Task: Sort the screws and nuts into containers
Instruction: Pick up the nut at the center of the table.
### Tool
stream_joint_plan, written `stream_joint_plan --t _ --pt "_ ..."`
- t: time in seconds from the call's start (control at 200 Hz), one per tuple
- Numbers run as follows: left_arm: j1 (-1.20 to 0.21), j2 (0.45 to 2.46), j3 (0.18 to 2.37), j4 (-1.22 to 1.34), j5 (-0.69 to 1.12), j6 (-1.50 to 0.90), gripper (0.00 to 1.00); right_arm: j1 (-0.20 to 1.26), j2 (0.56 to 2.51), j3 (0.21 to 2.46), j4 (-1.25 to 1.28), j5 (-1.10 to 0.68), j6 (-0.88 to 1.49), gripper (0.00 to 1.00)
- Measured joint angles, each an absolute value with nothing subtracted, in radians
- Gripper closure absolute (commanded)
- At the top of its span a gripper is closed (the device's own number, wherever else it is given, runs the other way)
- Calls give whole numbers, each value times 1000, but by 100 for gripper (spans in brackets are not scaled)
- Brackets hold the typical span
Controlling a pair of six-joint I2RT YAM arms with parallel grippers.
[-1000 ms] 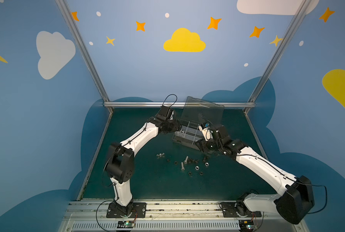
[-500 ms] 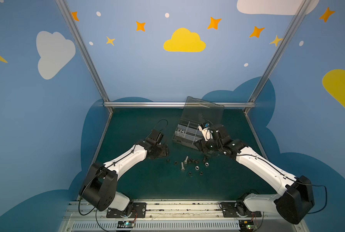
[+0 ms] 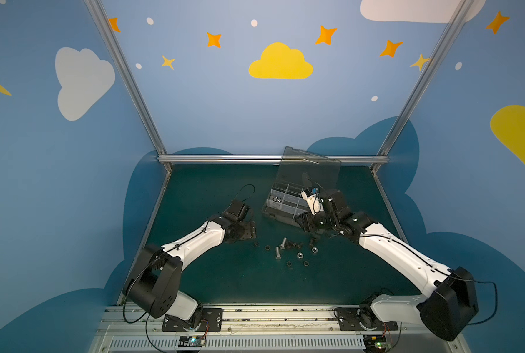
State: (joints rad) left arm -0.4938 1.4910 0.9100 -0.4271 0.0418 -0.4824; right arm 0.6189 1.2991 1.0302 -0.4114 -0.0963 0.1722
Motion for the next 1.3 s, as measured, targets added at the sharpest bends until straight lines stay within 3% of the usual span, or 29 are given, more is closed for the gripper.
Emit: stream_joint_plan --t 1.302 --pt "-472 1697 957 -381 36 -397 17 620 1299 1026 -407 -94 184 40"
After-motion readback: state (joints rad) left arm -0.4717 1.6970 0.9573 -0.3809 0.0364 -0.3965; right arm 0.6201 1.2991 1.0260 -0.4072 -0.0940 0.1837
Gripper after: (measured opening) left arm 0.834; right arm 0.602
